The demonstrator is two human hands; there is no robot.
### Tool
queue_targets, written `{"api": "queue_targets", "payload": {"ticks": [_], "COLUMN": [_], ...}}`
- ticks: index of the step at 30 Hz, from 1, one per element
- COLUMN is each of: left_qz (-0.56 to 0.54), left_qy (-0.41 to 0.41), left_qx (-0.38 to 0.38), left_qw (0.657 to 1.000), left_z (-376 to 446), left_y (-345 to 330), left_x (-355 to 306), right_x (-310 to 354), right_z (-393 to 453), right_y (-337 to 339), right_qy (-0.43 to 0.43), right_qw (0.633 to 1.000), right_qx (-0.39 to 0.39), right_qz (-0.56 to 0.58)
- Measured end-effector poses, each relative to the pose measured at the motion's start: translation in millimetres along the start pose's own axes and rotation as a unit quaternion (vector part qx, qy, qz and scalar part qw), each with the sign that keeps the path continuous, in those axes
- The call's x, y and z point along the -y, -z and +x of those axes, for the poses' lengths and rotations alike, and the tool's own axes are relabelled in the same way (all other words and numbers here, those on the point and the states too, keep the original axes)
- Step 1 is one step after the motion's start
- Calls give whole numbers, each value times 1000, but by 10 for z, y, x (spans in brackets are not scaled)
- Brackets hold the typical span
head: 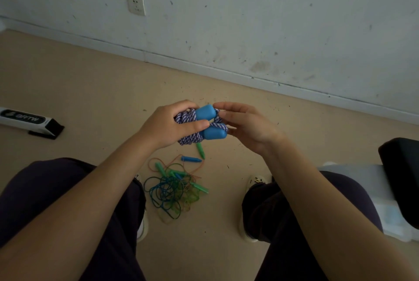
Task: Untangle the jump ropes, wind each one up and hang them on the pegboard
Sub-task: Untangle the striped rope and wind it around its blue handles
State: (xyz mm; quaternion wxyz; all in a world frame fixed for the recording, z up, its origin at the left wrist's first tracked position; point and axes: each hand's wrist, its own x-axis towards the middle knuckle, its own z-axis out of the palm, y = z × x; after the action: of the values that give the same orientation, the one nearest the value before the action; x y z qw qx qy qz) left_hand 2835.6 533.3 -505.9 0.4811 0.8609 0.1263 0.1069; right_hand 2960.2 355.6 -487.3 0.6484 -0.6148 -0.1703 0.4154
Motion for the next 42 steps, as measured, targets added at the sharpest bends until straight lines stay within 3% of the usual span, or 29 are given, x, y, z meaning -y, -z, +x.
{"api": "queue_targets", "payload": {"ticks": [5, 14, 22, 24, 27, 30, 34, 42], "left_qz": [60, 156, 162, 167, 186, 192, 201, 199], "left_qy": [0, -8, -16, -12, -12, -8, -13, 5], "left_qx": [-19, -39, -74, -65, -63, -81, -86, -87], "left_qw": [998, 987, 984, 984, 980, 978, 976, 976], "left_z": [-2, 4, 6, -3, -18, -29, -32, -18], "left_y": [-21, -58, -44, -54, -59, -59, -68, -83], "left_x": [-23, -50, -52, -66, -74, -81, -75, -89], "right_x": [-17, -49, -24, -41, -75, -94, -89, -82], "right_z": [8, 63, 42, 36, 52, 75, 38, 3], "right_y": [-58, -83, -75, -92, -116, -115, -135, -183], "right_qy": [-6, 52, 0, 3, 27, 9, -27, -4], "right_qw": [1000, 991, 995, 998, 996, 992, 995, 990], "right_qx": [1, -60, -9, -8, -75, -122, -84, -135], "right_qz": [11, -105, 103, 68, -45, -39, -39, -36]}}
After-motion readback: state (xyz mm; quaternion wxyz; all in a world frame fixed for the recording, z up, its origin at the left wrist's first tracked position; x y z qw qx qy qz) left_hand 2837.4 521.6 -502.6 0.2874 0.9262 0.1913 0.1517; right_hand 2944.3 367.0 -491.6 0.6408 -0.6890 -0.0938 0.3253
